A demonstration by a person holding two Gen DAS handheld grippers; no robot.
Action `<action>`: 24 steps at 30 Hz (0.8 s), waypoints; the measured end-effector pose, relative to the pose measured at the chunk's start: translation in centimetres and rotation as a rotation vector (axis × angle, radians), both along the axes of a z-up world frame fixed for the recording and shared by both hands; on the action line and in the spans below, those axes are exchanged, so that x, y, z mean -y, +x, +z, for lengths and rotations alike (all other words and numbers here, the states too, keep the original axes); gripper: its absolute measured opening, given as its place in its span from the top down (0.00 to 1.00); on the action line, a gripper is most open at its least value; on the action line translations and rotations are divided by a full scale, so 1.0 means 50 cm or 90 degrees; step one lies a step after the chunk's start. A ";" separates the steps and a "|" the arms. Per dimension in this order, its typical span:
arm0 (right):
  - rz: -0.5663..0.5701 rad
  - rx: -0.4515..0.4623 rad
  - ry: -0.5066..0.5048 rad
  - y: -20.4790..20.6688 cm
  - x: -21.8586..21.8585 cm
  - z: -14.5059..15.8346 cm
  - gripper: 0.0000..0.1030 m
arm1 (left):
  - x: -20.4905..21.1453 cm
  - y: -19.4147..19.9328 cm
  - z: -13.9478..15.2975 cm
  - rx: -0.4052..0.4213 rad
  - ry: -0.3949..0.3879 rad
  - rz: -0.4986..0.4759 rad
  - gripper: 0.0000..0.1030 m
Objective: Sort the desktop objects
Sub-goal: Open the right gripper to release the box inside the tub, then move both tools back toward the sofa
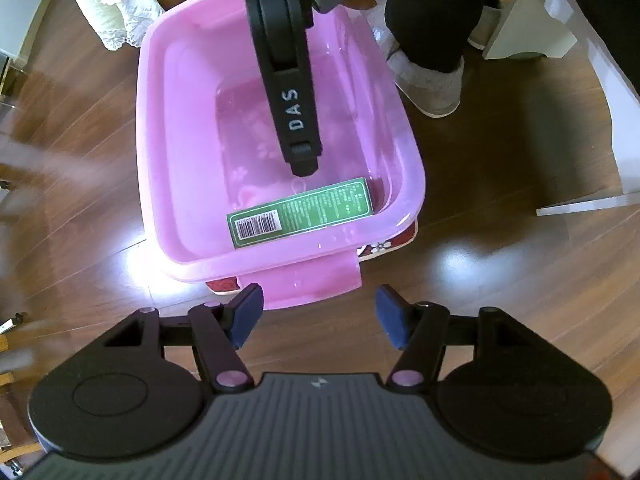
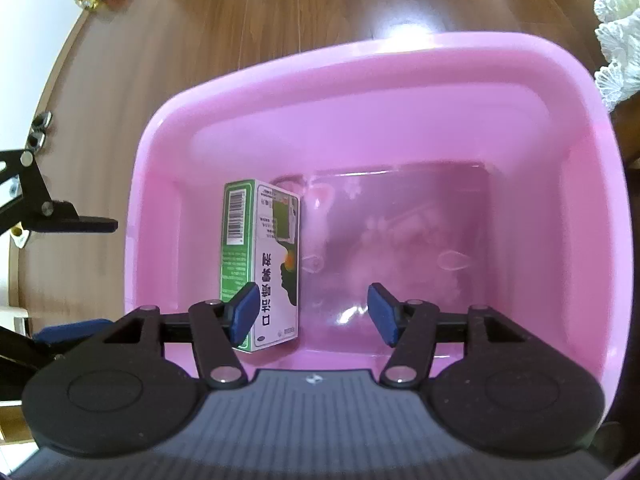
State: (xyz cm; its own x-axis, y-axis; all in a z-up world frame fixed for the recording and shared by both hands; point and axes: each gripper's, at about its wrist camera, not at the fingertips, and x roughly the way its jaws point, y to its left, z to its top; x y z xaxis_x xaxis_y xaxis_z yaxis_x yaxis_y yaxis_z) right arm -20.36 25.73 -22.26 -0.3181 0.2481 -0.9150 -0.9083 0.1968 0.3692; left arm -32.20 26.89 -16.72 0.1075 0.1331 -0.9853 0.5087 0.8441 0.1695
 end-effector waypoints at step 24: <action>-0.117 0.041 0.125 0.099 0.143 0.121 0.25 | 0.076 0.068 0.060 0.027 0.067 -0.020 0.25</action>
State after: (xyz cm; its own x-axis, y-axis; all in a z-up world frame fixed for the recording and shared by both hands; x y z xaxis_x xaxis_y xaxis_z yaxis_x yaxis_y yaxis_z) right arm -15.41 18.57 -16.20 -0.1944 0.4706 -0.8607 -0.8867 0.2910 0.3594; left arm -28.78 23.09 -13.70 0.1551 0.2320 -0.9603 0.5254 0.8038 0.2791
